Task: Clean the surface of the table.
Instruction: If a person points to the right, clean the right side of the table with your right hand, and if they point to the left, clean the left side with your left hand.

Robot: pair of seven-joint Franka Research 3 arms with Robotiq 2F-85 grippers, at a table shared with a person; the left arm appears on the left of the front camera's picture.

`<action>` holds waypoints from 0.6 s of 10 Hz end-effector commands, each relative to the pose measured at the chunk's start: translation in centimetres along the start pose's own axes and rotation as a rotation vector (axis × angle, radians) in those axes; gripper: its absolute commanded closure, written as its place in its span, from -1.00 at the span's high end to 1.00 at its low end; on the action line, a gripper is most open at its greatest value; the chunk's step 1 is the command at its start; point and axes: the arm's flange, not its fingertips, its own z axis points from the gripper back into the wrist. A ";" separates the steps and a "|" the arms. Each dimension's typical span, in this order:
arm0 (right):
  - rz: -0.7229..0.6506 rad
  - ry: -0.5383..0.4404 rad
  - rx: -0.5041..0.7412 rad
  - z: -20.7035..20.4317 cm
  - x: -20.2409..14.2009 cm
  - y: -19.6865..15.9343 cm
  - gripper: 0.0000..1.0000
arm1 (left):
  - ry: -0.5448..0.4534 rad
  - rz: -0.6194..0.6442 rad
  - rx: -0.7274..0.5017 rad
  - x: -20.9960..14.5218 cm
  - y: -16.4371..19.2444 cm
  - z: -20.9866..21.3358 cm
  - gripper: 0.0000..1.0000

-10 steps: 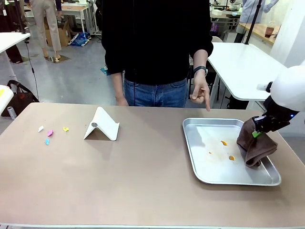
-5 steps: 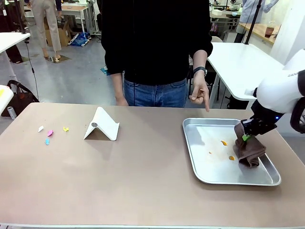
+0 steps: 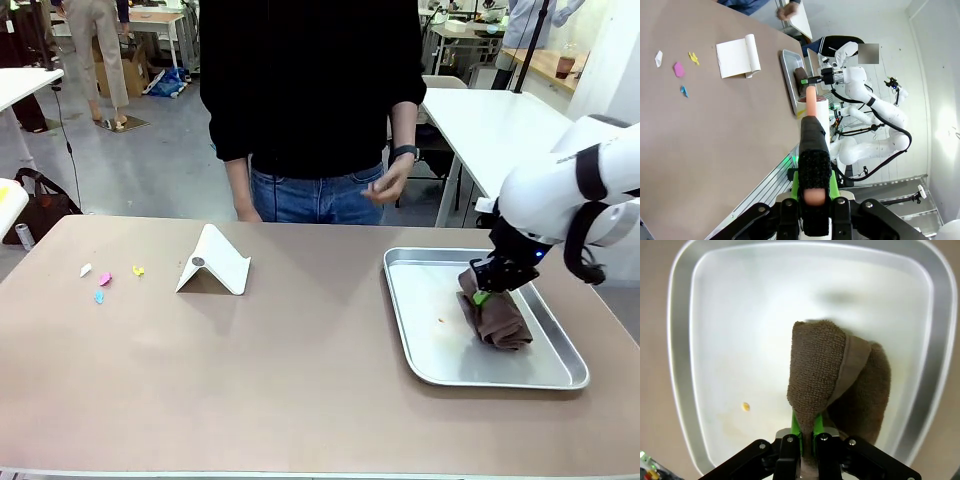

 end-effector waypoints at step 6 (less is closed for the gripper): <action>0.099 0.032 0.099 -1.8 0.3 4.6 -0.81 | 0.004 -0.008 -0.014 -0.3 -0.4 0.1 -1.00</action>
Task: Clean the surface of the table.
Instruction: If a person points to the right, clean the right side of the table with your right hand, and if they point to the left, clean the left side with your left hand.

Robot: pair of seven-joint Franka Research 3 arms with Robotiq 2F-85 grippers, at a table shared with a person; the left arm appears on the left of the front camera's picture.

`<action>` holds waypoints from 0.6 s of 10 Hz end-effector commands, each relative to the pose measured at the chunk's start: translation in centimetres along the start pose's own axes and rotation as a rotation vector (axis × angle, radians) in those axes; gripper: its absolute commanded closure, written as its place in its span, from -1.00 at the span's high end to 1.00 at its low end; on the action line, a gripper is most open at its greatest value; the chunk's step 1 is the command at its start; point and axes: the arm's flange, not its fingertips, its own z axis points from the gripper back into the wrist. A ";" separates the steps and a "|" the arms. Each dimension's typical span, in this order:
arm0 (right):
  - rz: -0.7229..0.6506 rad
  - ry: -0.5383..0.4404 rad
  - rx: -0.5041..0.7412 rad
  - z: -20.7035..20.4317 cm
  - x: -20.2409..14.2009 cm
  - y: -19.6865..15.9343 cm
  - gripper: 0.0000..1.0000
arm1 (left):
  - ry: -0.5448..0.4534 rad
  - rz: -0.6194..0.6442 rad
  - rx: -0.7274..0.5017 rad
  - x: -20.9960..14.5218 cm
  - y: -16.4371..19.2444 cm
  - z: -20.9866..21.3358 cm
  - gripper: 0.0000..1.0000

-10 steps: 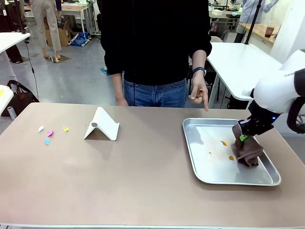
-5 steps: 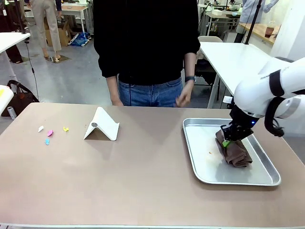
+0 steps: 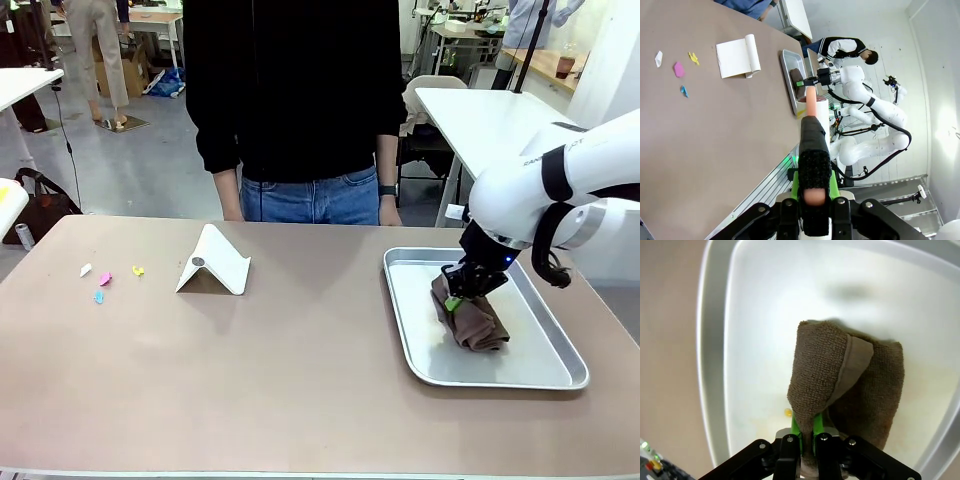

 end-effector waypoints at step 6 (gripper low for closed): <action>0.121 -0.060 0.011 -0.7 -0.7 3.5 -0.81 | 0.004 -0.008 -0.014 -0.3 -0.4 0.1 -1.00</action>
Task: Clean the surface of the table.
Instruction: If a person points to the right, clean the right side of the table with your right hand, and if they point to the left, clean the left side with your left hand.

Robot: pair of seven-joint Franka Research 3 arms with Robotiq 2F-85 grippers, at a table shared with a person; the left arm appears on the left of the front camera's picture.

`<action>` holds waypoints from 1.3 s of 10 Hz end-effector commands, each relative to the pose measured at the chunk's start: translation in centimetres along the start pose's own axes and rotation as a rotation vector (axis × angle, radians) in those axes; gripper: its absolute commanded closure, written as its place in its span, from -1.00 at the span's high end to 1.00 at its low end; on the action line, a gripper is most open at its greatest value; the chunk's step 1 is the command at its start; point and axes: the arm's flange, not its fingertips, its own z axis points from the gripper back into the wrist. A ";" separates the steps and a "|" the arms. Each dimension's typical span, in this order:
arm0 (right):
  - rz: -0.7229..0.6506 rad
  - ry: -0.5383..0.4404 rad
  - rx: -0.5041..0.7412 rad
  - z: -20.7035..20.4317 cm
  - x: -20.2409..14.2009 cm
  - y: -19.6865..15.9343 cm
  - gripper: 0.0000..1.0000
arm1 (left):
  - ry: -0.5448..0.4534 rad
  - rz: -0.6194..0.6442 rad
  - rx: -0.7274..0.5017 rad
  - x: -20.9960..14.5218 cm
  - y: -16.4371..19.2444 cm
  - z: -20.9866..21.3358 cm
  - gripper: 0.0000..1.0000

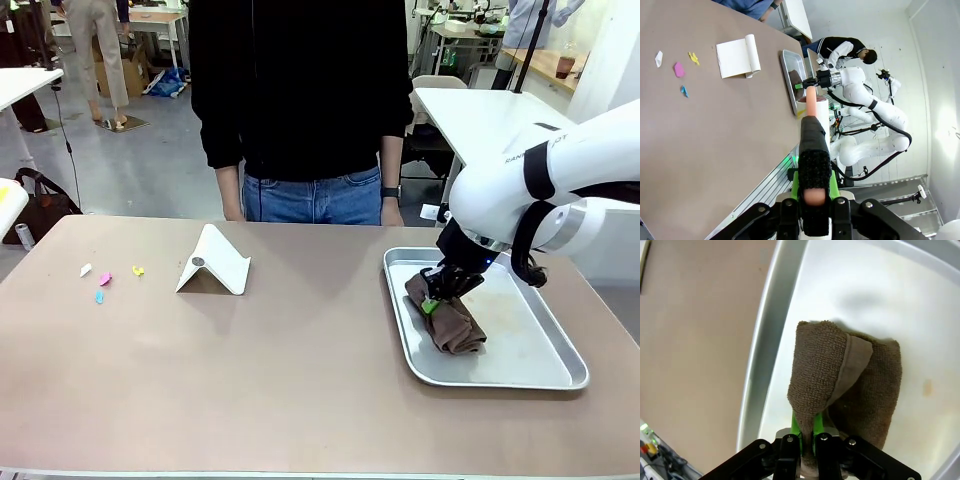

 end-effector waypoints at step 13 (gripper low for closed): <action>-0.347 -0.074 -0.291 0.5 0.1 -8.5 -0.81 | 0.004 -0.008 -0.014 -0.3 -0.4 0.1 -1.00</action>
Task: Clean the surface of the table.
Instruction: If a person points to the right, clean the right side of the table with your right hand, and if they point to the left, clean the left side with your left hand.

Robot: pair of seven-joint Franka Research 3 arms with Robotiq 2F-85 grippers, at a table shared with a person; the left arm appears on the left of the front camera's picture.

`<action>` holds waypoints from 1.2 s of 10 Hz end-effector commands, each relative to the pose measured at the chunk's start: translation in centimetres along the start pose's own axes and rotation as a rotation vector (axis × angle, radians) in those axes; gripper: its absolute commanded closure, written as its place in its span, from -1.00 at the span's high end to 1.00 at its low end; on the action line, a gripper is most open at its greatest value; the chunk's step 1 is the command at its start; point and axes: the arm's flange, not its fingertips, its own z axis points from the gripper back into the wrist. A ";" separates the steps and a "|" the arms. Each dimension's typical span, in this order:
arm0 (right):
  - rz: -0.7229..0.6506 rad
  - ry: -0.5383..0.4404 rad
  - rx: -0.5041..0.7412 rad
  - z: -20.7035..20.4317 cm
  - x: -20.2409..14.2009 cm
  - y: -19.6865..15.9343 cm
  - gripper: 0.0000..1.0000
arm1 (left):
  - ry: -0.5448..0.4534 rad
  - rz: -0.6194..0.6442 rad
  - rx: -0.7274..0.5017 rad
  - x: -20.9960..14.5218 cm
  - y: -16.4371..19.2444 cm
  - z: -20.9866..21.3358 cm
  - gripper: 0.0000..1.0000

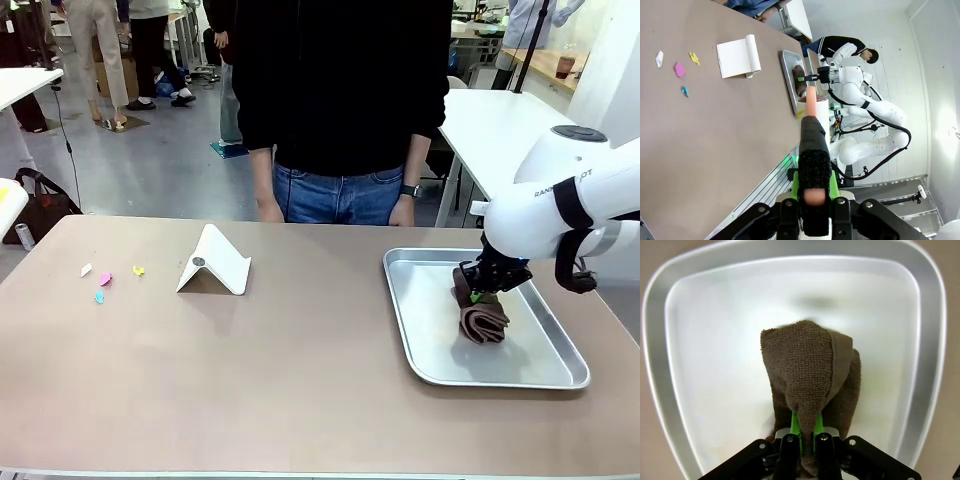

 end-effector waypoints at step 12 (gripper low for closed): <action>-0.071 0.030 0.662 4.8 -0.9 -7.9 -0.81 | 0.005 -0.008 -0.015 -0.3 -0.4 0.0 -1.00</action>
